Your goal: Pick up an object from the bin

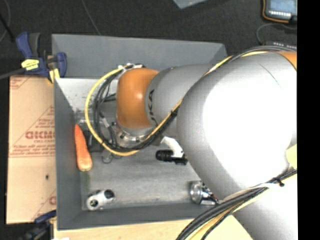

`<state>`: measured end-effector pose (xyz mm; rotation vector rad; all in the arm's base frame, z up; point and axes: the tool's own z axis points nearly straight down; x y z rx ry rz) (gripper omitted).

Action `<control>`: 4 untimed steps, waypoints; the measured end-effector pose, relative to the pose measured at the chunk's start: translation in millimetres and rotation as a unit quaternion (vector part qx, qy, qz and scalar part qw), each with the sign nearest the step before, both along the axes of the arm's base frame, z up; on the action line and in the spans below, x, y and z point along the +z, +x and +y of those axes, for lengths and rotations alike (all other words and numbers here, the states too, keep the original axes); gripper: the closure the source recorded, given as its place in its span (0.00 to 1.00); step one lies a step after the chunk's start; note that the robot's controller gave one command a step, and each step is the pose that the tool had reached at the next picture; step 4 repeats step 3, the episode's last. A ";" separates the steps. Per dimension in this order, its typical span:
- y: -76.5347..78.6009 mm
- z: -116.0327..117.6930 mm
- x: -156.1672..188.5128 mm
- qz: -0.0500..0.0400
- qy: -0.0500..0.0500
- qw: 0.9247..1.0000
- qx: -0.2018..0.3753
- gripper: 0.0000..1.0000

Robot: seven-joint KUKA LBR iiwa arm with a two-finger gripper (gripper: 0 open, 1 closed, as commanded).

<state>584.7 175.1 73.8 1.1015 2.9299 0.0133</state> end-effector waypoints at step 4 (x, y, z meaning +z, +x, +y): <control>0.0 -1.2 57.6 0.001 0.000 1.000 0.001 1.00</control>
Offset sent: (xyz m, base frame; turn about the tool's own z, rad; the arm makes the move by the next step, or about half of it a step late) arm -0.0001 0.0000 0.0926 0.0000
